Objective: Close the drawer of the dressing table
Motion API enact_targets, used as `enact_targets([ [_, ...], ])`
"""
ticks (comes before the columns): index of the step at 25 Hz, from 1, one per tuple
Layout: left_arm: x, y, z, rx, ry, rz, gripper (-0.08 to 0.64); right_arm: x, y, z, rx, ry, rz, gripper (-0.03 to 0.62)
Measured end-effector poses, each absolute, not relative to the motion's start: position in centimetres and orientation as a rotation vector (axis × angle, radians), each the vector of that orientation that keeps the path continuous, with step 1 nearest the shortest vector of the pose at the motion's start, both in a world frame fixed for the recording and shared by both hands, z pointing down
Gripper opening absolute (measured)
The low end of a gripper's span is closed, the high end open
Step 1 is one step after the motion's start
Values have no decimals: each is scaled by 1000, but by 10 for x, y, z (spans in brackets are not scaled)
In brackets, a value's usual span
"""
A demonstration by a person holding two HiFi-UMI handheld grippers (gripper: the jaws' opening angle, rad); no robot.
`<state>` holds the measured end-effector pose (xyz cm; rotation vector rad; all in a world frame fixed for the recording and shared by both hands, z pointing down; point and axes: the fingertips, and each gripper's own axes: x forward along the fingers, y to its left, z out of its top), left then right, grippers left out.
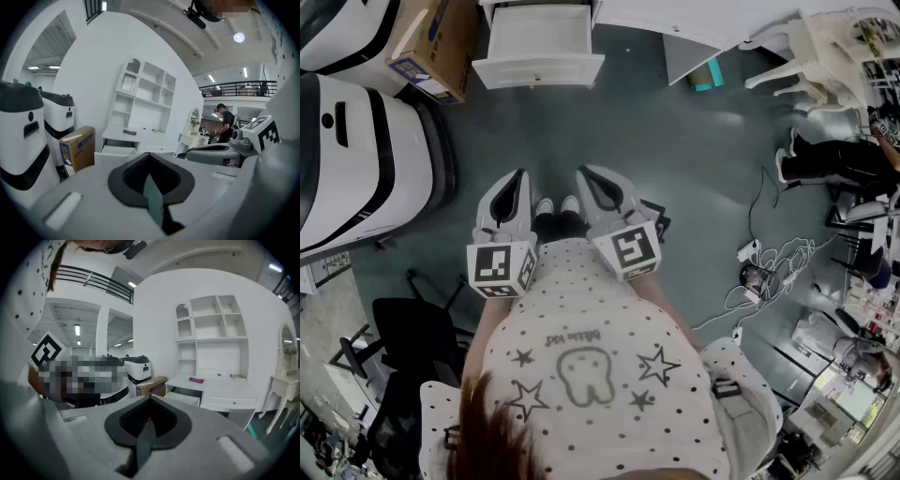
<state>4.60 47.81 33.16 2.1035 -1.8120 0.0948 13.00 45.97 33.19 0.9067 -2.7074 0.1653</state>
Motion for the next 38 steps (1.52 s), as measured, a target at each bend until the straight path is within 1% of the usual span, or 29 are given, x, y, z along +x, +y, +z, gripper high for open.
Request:
enact_targets([
  [23, 50, 460, 331, 2120, -1801, 80, -6, 131, 445, 329, 891, -2772, 174, -4],
  [38, 83, 444, 353, 2066, -1763, 18, -3, 167, 425, 339, 881, -2762, 182, -3],
])
